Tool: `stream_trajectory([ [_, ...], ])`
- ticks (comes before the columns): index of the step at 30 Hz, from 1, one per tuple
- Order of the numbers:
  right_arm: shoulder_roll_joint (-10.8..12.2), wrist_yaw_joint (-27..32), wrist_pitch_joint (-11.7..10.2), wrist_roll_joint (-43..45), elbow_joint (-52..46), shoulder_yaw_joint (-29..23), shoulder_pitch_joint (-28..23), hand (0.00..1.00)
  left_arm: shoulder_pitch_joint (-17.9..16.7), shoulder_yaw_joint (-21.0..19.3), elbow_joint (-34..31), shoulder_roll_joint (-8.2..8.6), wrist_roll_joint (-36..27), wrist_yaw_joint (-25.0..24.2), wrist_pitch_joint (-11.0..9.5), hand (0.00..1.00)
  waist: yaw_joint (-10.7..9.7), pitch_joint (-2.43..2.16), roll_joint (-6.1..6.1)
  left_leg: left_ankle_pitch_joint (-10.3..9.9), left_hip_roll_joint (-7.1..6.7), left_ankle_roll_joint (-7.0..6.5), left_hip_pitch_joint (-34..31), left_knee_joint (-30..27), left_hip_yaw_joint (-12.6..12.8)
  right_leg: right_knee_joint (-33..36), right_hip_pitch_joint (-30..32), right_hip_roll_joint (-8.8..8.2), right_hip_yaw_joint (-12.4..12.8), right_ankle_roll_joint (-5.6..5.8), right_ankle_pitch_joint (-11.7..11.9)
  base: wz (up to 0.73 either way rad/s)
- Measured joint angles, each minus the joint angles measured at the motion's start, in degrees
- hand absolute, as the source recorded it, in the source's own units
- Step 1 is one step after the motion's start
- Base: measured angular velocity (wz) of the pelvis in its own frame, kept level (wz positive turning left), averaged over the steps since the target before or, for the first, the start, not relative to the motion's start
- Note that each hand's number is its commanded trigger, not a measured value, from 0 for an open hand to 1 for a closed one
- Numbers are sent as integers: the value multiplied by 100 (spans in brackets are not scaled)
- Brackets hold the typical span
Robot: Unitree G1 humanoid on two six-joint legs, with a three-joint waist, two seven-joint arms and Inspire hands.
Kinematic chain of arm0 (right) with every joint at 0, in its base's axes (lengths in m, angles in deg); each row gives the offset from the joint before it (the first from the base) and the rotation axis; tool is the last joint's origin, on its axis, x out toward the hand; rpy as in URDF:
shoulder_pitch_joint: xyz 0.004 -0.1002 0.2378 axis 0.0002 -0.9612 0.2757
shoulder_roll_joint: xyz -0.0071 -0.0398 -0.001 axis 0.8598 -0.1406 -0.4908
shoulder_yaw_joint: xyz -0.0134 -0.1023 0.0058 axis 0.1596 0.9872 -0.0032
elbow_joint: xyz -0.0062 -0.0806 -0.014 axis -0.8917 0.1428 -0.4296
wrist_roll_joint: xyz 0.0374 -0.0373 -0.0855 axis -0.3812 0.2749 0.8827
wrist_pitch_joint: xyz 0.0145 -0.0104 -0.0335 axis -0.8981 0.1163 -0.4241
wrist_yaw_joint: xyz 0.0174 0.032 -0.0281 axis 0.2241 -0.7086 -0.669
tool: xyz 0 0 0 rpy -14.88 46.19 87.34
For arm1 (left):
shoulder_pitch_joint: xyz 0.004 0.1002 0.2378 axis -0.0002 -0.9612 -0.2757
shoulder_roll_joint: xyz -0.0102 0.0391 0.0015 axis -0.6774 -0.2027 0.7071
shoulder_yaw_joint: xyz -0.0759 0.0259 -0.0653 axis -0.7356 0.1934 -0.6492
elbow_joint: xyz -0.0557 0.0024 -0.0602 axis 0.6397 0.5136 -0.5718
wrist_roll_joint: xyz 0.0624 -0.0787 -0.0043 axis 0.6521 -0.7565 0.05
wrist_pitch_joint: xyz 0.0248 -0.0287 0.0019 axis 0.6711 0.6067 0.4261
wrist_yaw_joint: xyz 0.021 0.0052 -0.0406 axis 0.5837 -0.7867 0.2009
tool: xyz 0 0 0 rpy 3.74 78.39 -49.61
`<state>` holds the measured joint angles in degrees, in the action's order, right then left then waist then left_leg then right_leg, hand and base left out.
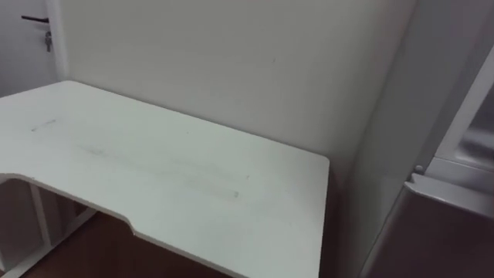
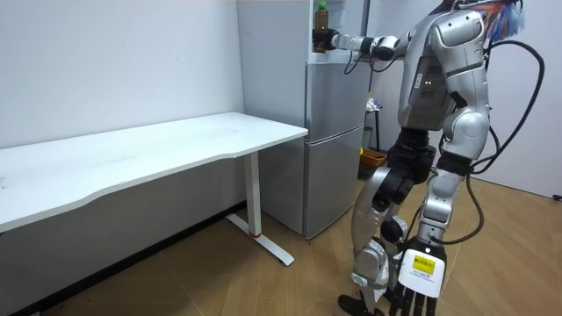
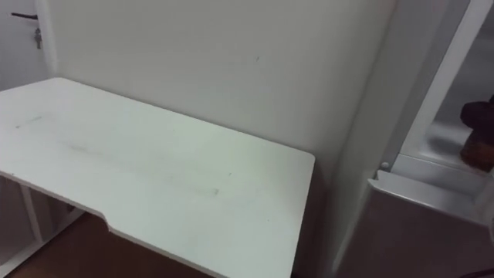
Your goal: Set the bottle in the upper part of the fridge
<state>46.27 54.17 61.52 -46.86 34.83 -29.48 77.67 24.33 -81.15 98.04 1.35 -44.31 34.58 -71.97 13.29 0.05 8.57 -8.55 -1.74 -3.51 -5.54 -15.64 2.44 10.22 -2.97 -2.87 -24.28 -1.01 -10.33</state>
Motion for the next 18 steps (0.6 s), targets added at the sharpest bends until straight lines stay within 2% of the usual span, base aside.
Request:
stream_trajectory([
  [3, 0, 42, -135, -4, 12, 52, 0, 99, 0, 17, 6, -3, -4, 36, -2, 0, 95, 3, -6, 11, 8, 15, 1, 31, -2, -48, -15, 14, -18, -48, 30, 0],
  [4, 0, 45, -220, 8, 41, 106, 0, 87, 0, 39, 14, -4, -4, 51, -2, 0, 118, 8, -11, 13, 7, 18, 2, 34, -9, -51, -28, 13, -34, -58, 35, 4],
  [5, -1, 51, -280, 9, 57, 172, 3, 48, 3, 53, 42, -5, -13, 62, -4, 0, 127, 10, -13, 13, 7, 20, -2, 34, -15, -53, -34, 13, -45, -60, 34, 5],
  [6, -1, 54, -303, 9, 56, 211, 6, 0, 4, 64, 50, -5, -23, 64, -4, 0, 125, 11, -14, 12, 7, 21, -9, 34, -19, -57, -35, 13, -55, -62, 29, 5],
  [8, 0, 51, -435, 60, 136, 268, 76, 0, 68, 139, 66, -6, -43, 63, -1, 0, 130, 39, -14, 13, 6, 26, -61, 30, -40, -60, -6, 12, -88, -73, 19, 6],
  [11, -1, 52, -485, 84, 216, 323, 206, 0, 132, 184, 75, -24, -48, 0, -32, 0, 129, 68, -19, 15, 6, 30, -110, 25, -54, -69, 12, 16, -98, -75, 17, 1],
  [18, -2, 3, -539, 101, 312, 415, 318, 0, 185, 212, 63, -50, -51, -47, -99, 0, 100, 84, -19, 6, 11, 36, -213, -10, -61, -69, 102, 27, -104, -84, 23, 0],
])
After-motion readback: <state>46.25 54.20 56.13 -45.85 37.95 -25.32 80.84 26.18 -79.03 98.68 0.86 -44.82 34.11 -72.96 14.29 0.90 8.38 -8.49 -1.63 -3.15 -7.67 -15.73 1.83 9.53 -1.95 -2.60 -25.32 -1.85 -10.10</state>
